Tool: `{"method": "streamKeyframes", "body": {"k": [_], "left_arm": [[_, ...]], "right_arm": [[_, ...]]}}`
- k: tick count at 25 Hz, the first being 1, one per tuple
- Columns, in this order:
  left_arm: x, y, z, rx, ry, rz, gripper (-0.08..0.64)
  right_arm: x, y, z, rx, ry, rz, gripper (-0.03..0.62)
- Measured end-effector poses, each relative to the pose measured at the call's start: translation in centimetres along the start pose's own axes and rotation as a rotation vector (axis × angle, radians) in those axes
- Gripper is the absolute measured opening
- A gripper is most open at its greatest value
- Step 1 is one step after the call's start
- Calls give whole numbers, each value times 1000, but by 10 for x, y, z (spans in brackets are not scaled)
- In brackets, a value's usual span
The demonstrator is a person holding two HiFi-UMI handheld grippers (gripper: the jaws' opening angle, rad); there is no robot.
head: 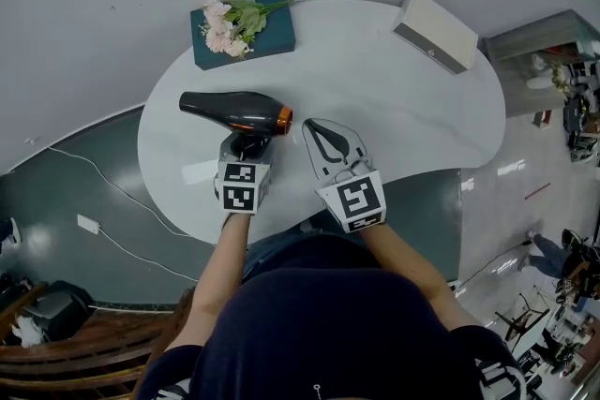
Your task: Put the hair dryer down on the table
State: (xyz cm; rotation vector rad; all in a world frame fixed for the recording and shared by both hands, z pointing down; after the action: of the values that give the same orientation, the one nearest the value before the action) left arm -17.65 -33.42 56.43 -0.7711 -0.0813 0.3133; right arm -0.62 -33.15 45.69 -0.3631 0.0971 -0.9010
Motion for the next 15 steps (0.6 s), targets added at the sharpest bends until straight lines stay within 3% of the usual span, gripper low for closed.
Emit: {"method": "streamKeyframes", "body": {"k": [15], "left_arm": [[9, -47, 10, -149, -17, -11, 242]], "right_arm": [[1, -6, 9, -39, -6, -4, 12]]}}
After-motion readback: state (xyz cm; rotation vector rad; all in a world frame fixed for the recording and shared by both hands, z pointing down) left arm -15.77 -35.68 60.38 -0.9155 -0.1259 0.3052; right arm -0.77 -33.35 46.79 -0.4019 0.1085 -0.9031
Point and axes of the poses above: the fingertips, and each gripper's own axes: y backward along the fingers, x to its right, z out of its underside, the point moved 9 cm from there along y, backward along the fingers, and after that the axes turned 12 degrees about -z, right-handed, at the moved point
